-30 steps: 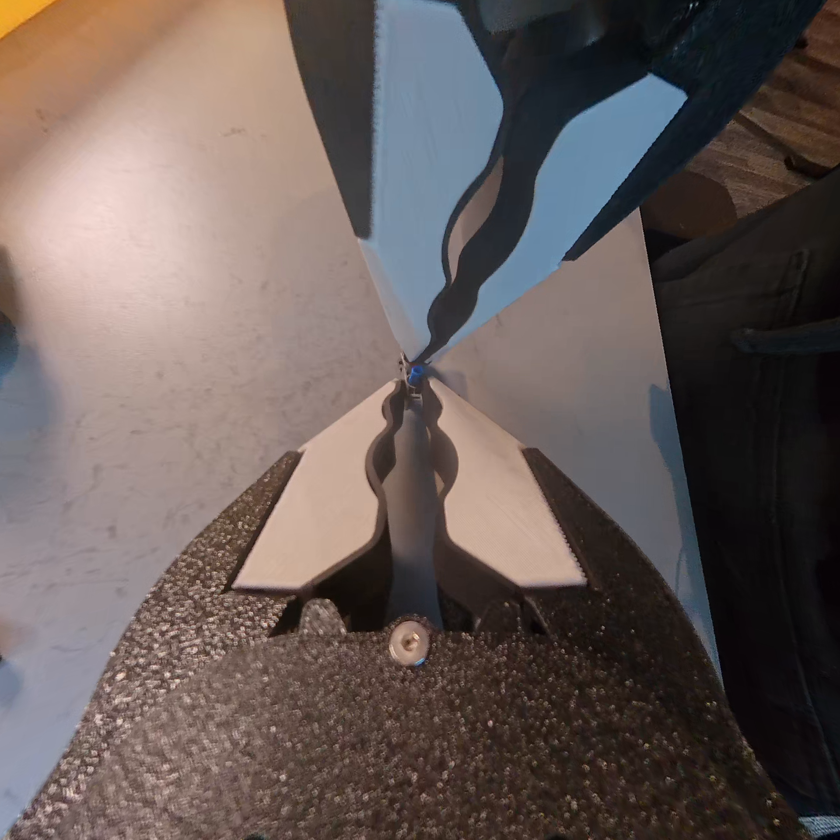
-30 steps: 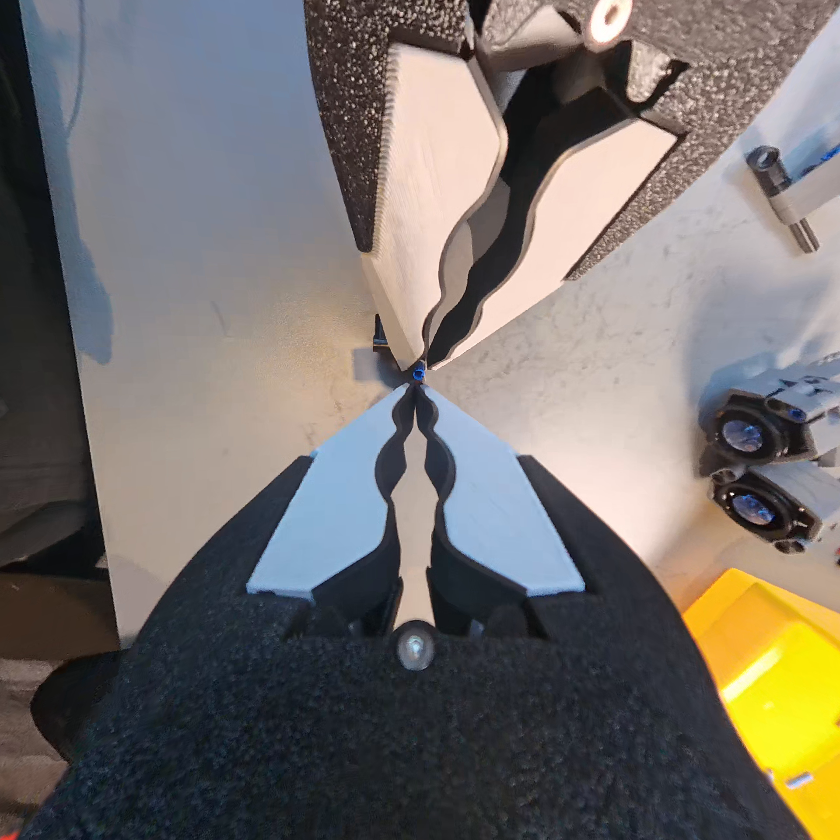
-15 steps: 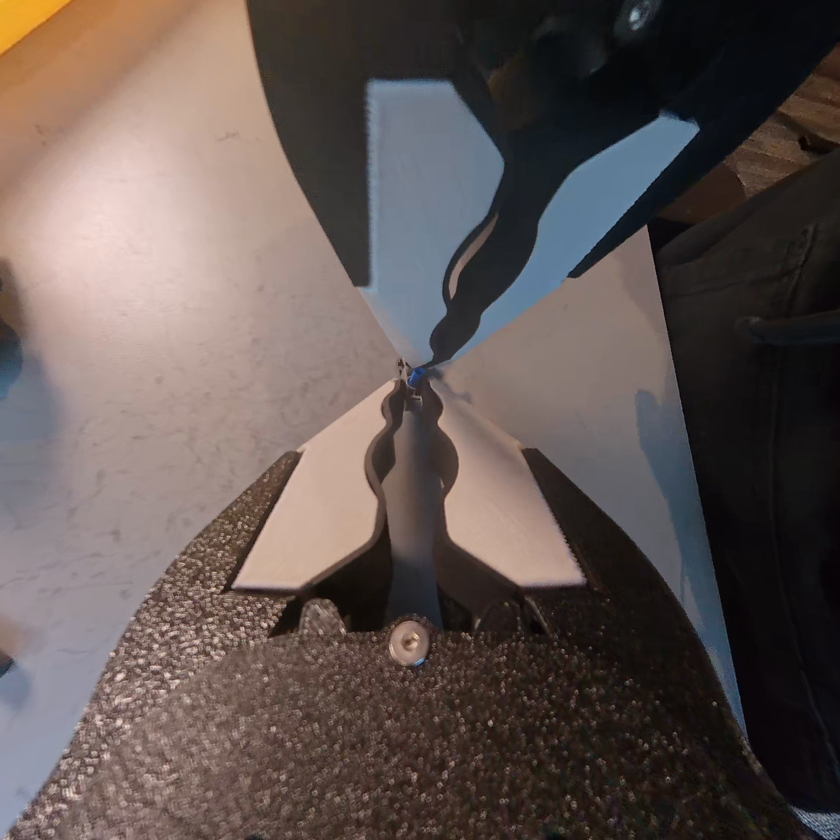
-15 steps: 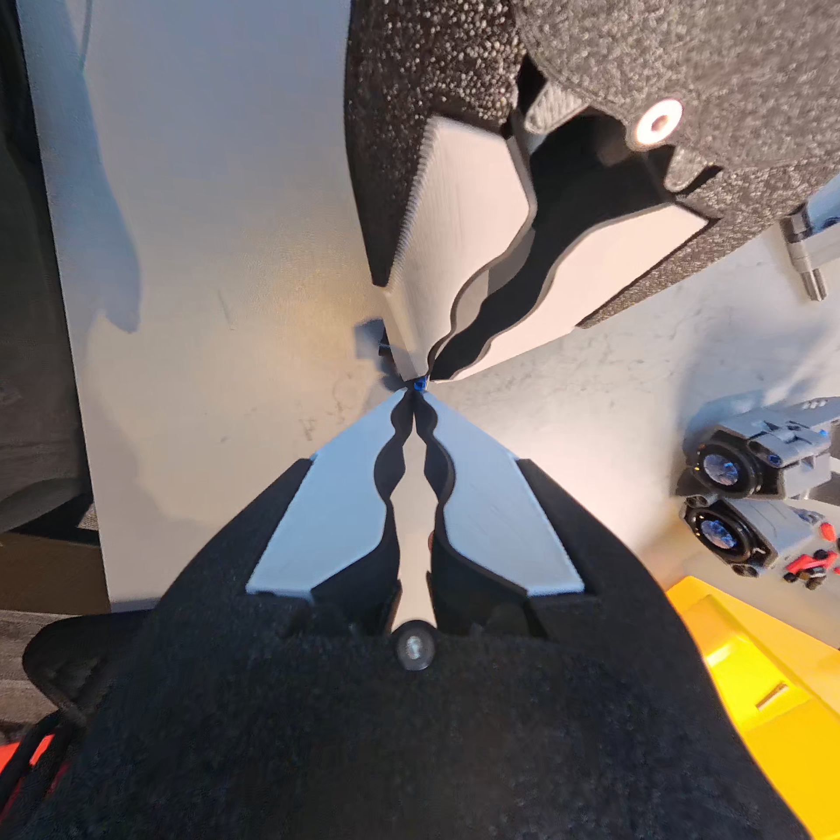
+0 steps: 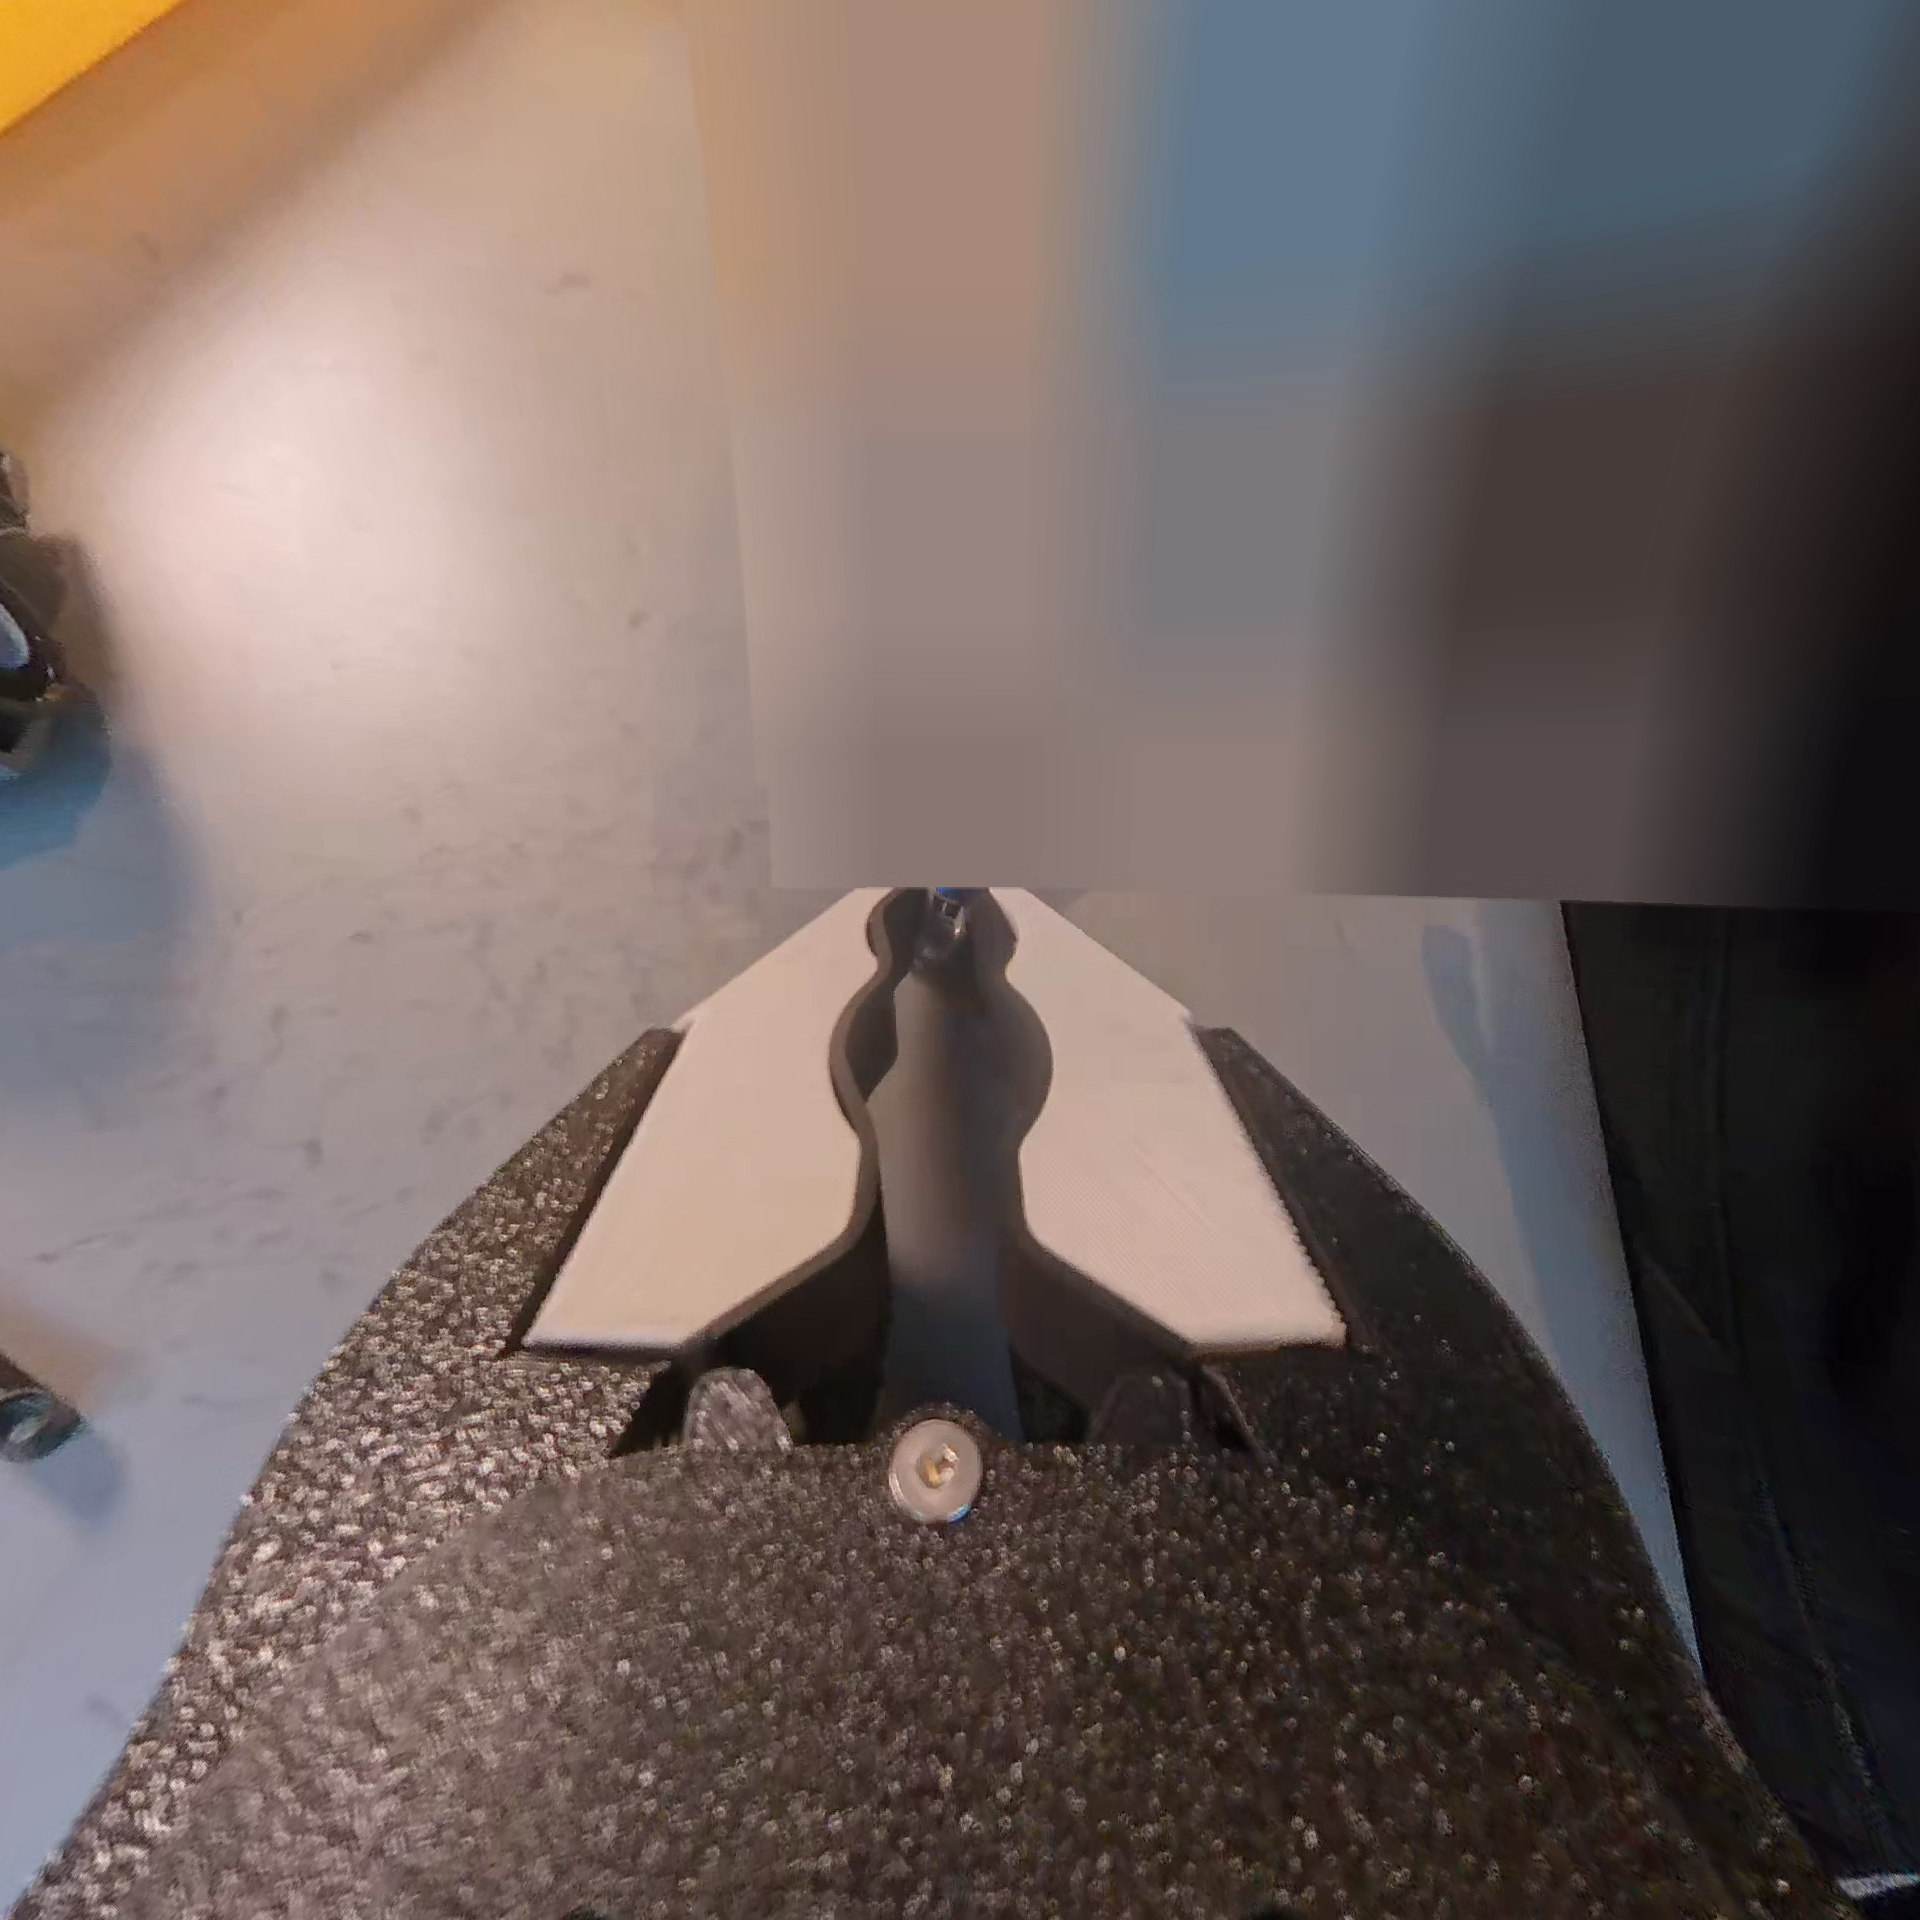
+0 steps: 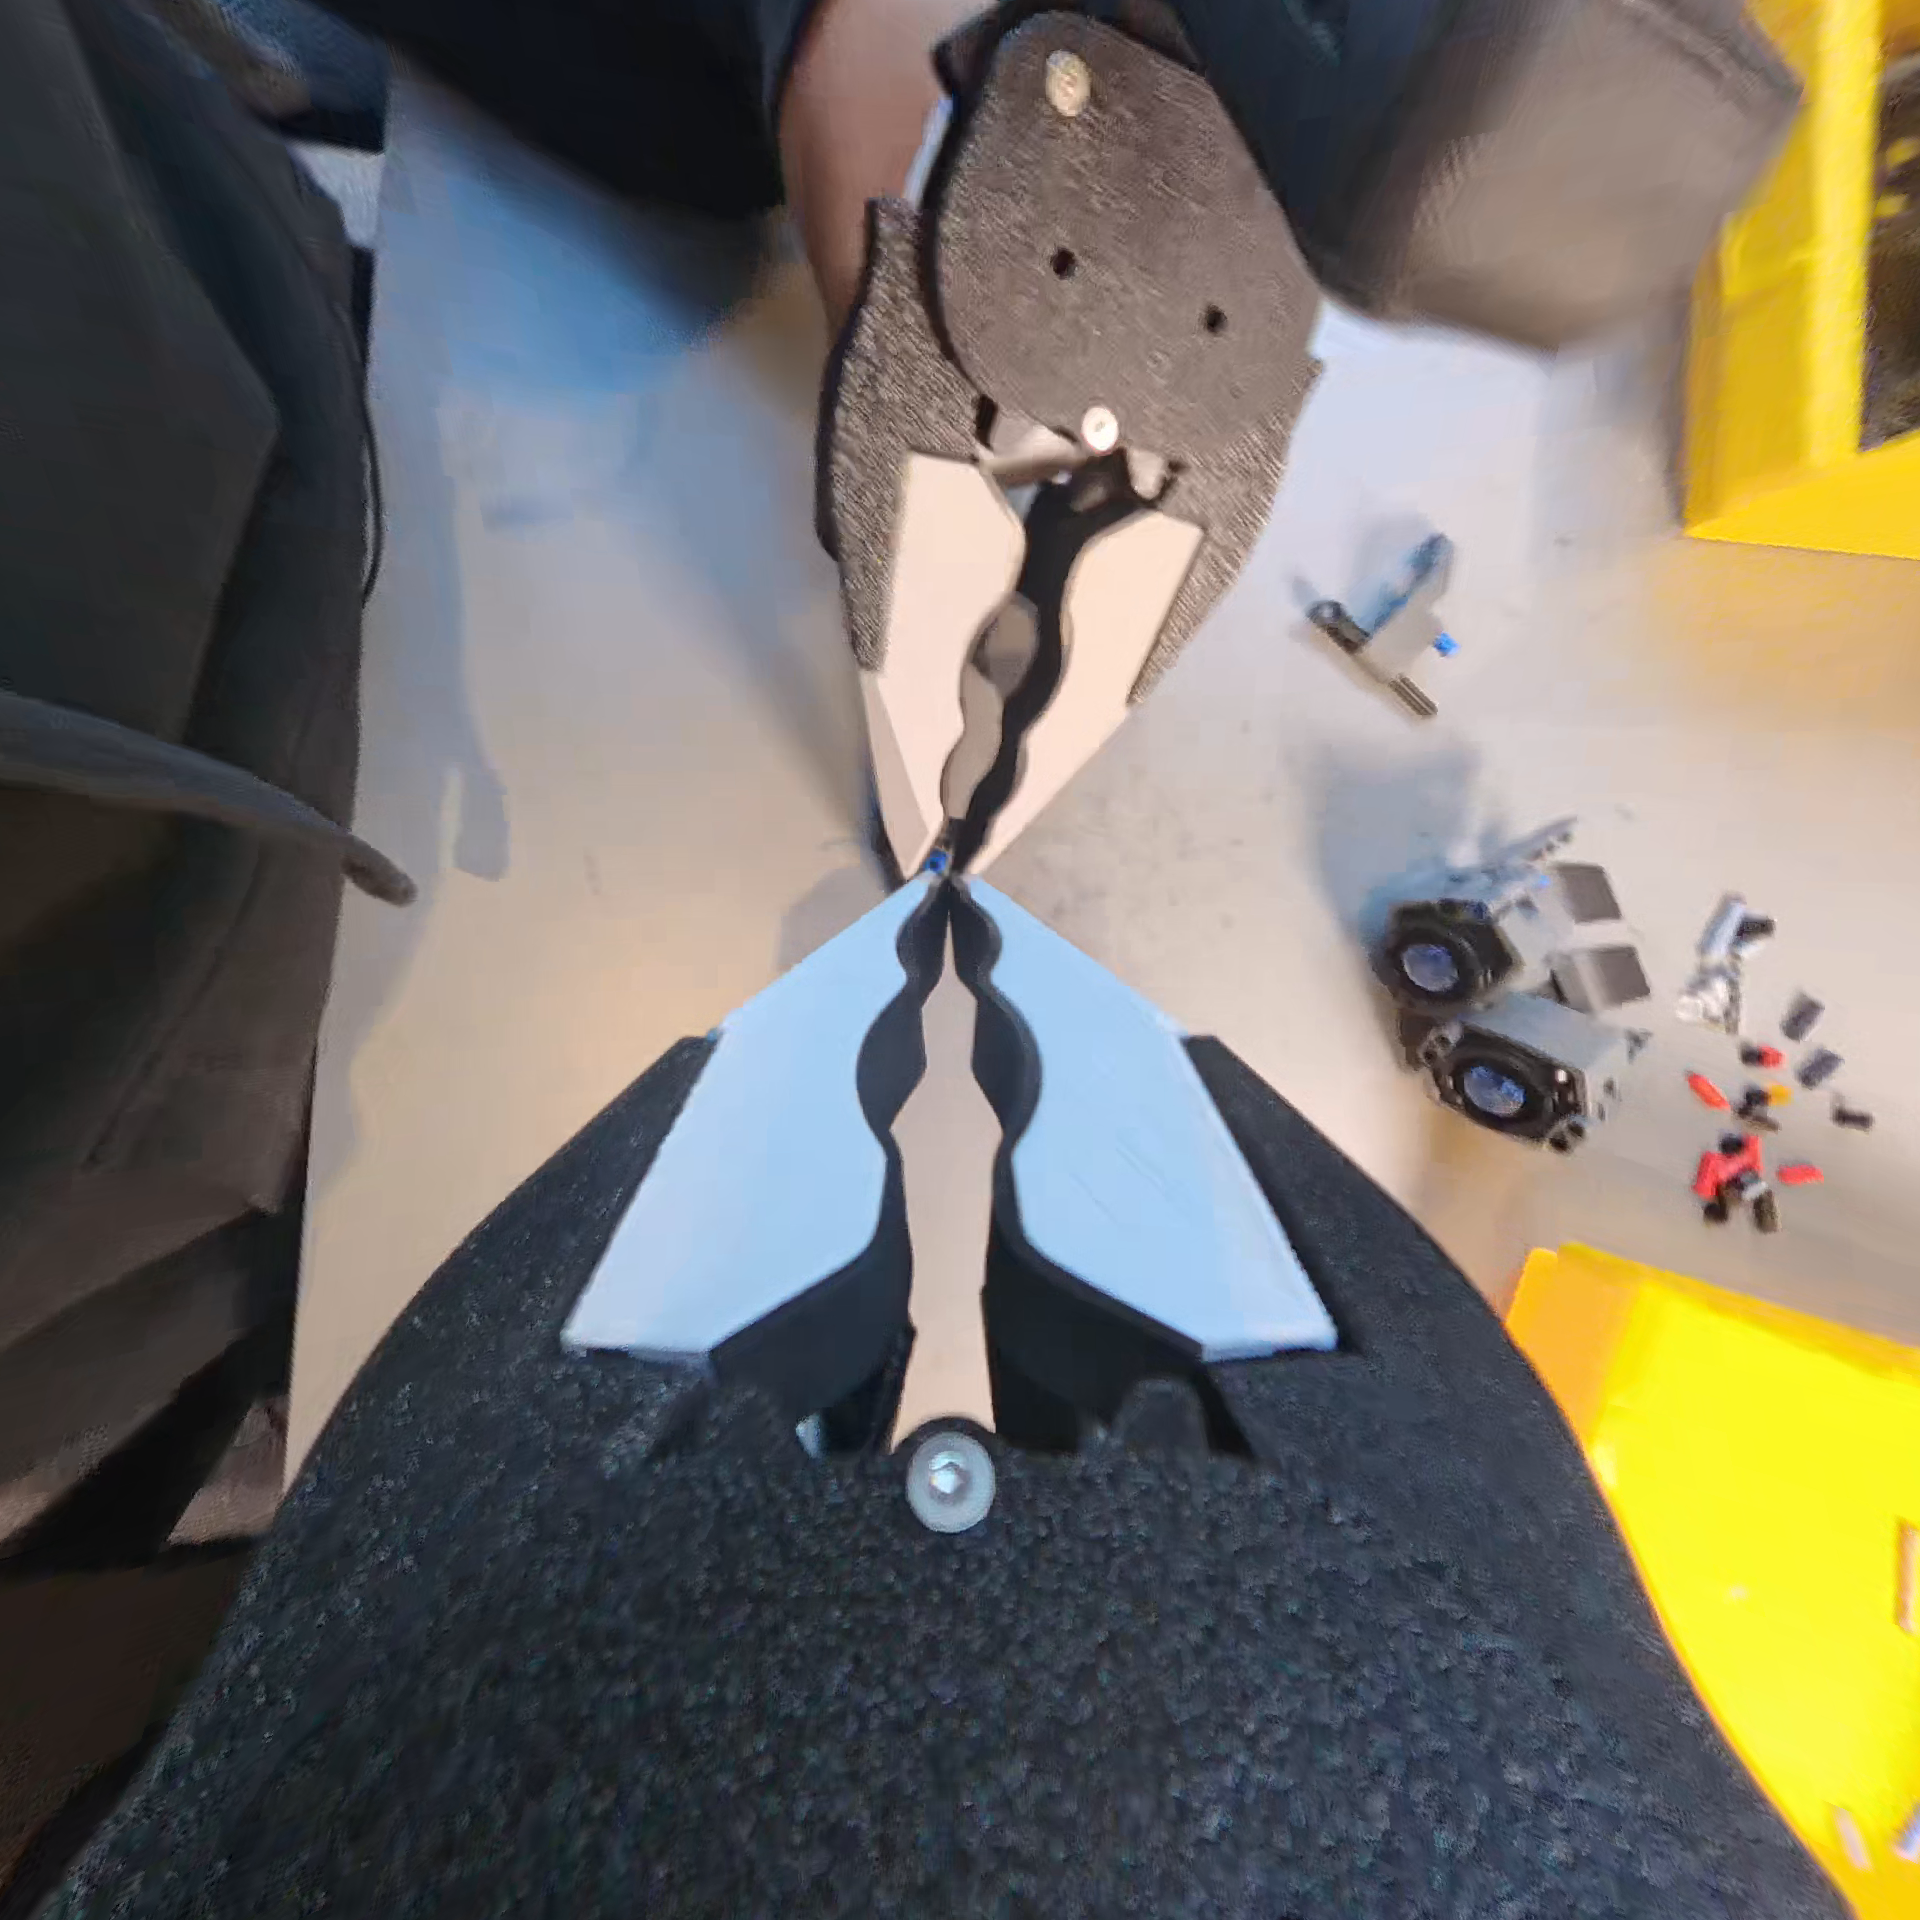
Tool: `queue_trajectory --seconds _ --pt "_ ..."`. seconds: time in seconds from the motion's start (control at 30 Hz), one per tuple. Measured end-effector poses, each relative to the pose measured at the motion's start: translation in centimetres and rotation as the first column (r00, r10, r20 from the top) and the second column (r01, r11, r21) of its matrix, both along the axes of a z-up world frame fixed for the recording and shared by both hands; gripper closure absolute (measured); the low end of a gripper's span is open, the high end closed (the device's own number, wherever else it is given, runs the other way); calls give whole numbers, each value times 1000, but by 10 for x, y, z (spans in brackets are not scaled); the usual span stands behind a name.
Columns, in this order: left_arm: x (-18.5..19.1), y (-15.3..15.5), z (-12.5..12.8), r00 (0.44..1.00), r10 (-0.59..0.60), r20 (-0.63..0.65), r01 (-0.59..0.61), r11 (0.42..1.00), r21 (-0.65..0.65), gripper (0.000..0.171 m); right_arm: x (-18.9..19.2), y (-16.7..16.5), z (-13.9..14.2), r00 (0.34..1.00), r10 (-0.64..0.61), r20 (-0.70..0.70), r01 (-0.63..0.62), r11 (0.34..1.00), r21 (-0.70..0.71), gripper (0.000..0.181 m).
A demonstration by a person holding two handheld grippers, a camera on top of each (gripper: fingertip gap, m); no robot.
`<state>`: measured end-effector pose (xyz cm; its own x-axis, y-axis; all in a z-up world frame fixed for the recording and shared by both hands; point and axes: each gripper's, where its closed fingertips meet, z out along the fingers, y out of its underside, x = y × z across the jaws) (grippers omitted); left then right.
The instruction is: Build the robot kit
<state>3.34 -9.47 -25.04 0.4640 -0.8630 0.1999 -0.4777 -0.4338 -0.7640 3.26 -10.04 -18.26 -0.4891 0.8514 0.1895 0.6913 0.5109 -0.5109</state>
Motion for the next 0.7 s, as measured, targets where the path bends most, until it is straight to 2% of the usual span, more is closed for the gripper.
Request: queue_trajectory --seconds 0.03,0.1,0.2,0.3,0.4,0.5,0.6,0.7 --pt "0 -1 1 1000 -6 6 6 1000 1 162 3 8 -1 999 -50 -22 49 999 -17 176" --pt "-1 -2 2 1000 -13 7 13 1000 2 162 9 20 -10 992 -116 -57 112 991 -71 166" --pt "1 -1 10 998 -16 59 16 1000 8 162 7 23 -18 979 -135 -151 113 983 -145 157" --pt "3 1 27 984 -9 179 10 1000 -5 163 2 14 -21 959 -106 -261 57 980 -189 148" --pt "2 3 46 941 12 337 10 998 -65 163 -2 8 -19 931 -78 -357 12 983 -183 145" --pt "-1 4 71 840 49 540 48 985 -164 163 -7 3 -4 882 -48 -468 -31 987 -159 145" --pt "-6 2 98 675 115 729 158 943 -294 163 -12 3 17 823 -2 -568 -55 995 -84 148" --pt "-10 3 112 537 188 823 255 893 -370 163 -17 6 34 786 51 -616 -60 998 5 157"
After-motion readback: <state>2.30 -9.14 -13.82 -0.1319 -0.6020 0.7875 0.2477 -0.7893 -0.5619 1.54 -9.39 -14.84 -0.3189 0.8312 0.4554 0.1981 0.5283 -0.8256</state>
